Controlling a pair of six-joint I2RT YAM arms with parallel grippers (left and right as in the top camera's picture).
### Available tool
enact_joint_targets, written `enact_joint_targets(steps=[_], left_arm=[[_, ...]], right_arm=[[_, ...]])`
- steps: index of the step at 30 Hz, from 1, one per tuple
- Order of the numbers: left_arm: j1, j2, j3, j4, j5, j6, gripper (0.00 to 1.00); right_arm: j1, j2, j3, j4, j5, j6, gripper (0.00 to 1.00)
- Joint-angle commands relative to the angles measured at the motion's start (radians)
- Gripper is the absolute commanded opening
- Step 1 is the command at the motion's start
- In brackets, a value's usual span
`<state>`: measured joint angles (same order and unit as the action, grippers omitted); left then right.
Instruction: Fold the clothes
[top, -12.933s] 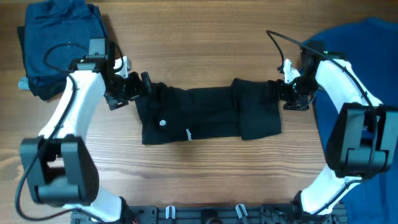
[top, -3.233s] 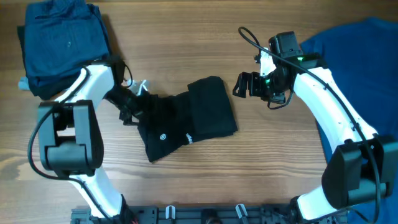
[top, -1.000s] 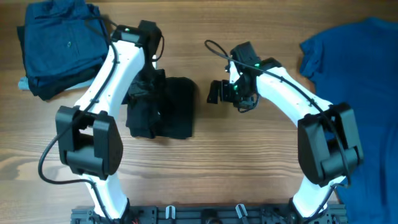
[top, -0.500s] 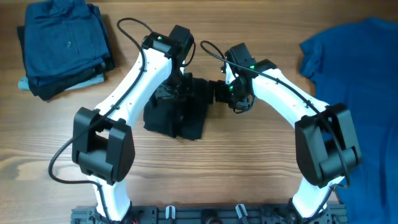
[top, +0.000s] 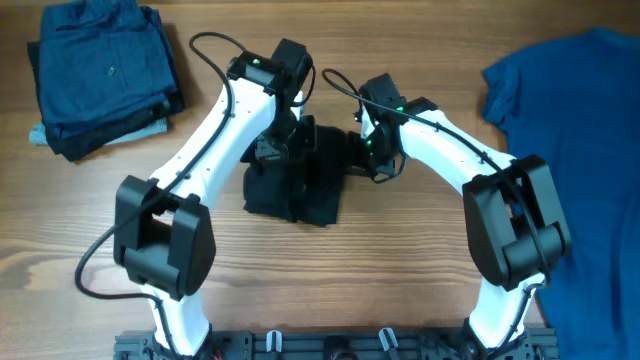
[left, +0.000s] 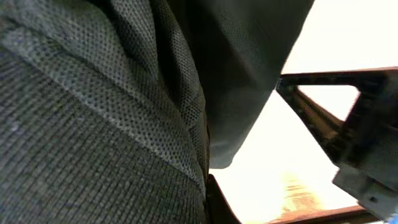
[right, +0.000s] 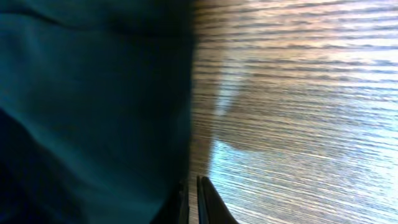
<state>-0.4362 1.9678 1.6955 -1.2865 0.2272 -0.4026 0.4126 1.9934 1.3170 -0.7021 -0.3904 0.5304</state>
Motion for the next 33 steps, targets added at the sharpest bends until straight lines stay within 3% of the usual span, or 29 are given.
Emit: enact_joint_targets(steps=[1, 9, 12, 14, 15, 18, 20, 22, 24, 26, 27, 29, 32, 33], left_arm=[[-0.007, -0.053, 0.027, 0.019, 0.087, -0.033, 0.04], [-0.039, -0.053, 0.027, 0.023, 0.123, -0.050, 0.04], [-0.059, -0.053, 0.027, 0.023, 0.116, -0.047, 0.20], [-0.060, -0.053, 0.027, 0.023, 0.117, -0.047, 0.25], [-0.060, -0.053, 0.027, 0.024, 0.117, -0.047, 0.35], [-0.060, -0.053, 0.027, 0.024, 0.121, -0.047, 0.32], [-0.066, -0.053, 0.027, 0.027, 0.124, -0.047, 0.18], [-0.080, -0.066, 0.027, 0.047, 0.124, -0.047, 0.13], [-0.079, -0.101, 0.038, 0.053, 0.120, -0.013, 0.15], [-0.064, -0.157, 0.062, 0.041, 0.037, 0.002, 0.28], [-0.043, -0.193, 0.067, 0.036, -0.021, 0.002, 0.41], [0.020, -0.252, 0.067, 0.026, -0.066, 0.000, 0.56], [0.174, -0.302, 0.067, -0.001, -0.069, -0.013, 0.69], [0.254, -0.304, 0.066, -0.019, -0.068, -0.025, 0.87]], right_arm=[[0.011, 0.013, -0.003, 0.030, -0.060, 0.043, 0.04], [0.062, 0.043, -0.003, 0.061, -0.056, 0.110, 0.04], [0.061, 0.045, -0.003, 0.059, -0.060, 0.117, 0.04], [0.061, 0.045, -0.003, 0.059, -0.060, 0.116, 0.04], [0.061, 0.045, -0.003, 0.059, -0.059, 0.116, 0.05], [0.050, 0.043, 0.002, 0.050, -0.058, 0.097, 0.04], [0.018, 0.033, 0.027, -0.008, -0.006, 0.097, 0.04], [-0.039, 0.011, 0.071, -0.095, 0.039, 0.062, 0.04], [-0.102, -0.020, 0.126, -0.186, 0.039, -0.008, 0.17], [-0.146, -0.048, 0.190, -0.285, 0.039, -0.066, 0.39], [-0.162, -0.068, 0.236, -0.348, 0.040, -0.086, 0.45], [-0.157, -0.105, 0.253, -0.369, 0.039, -0.081, 0.44], [-0.085, -0.180, 0.253, -0.346, 0.039, -0.030, 0.45], [-0.049, -0.185, 0.253, -0.334, 0.039, -0.030, 0.46]])
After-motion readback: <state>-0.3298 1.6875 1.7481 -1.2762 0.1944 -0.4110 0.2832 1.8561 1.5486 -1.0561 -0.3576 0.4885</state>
